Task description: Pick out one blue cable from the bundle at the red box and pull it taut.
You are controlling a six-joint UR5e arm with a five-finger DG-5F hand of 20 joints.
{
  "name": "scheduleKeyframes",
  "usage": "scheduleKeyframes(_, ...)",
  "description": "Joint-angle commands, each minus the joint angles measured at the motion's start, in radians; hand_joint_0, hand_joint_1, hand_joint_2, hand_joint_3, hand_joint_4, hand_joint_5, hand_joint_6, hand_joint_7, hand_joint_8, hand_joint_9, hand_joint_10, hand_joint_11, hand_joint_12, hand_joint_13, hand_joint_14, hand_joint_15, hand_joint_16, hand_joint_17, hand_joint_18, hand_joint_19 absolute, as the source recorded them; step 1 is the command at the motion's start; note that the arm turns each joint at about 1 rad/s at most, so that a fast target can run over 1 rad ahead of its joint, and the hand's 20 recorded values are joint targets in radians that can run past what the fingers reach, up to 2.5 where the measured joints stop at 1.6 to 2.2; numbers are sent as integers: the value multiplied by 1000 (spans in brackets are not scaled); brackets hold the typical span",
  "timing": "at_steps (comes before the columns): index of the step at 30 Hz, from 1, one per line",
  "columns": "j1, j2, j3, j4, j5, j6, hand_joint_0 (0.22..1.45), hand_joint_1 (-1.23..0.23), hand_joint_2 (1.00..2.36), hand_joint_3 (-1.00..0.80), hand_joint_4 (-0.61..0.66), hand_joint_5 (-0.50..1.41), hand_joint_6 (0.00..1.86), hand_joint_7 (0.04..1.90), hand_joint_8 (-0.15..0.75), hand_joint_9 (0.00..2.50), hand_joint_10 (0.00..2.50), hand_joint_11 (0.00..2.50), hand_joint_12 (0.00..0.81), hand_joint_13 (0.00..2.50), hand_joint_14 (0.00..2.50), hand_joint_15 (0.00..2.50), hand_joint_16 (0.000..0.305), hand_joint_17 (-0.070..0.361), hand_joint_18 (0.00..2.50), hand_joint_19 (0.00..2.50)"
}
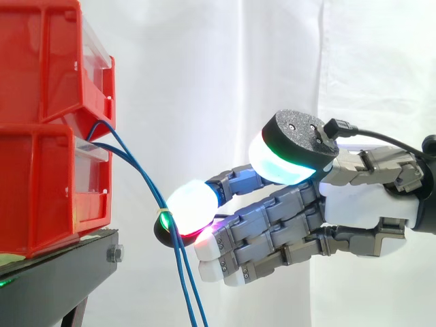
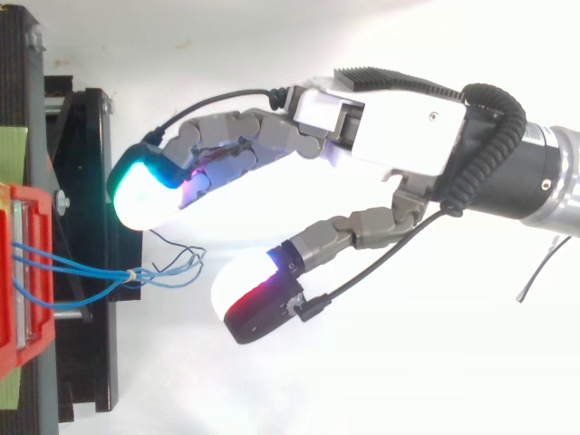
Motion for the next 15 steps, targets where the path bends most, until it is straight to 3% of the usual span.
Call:
scheduleKeyframes(1, 4, 0, 0, 8, 2, 0, 541, -680, 1003, -469, 256, -165, 502, 769, 299, 728, 7, 206, 347, 668, 8, 219, 37, 84, 474, 285)
scheduleKeyframes(12, 5, 0, 0, 12, 5, 0, 537, -674, 1002, -469, 262, -164, 502, 771, 301, 738, 7, 214, 346, 673, 8, 226, 38, 86, 483, 291)
scheduleKeyframes(15, 4, -15, 0, 12, 5, 2, 538, -673, 1002, -473, 262, -164, 502, 770, 302, 741, 7, 214, 349, 677, 8, 230, 38, 86, 484, 292)
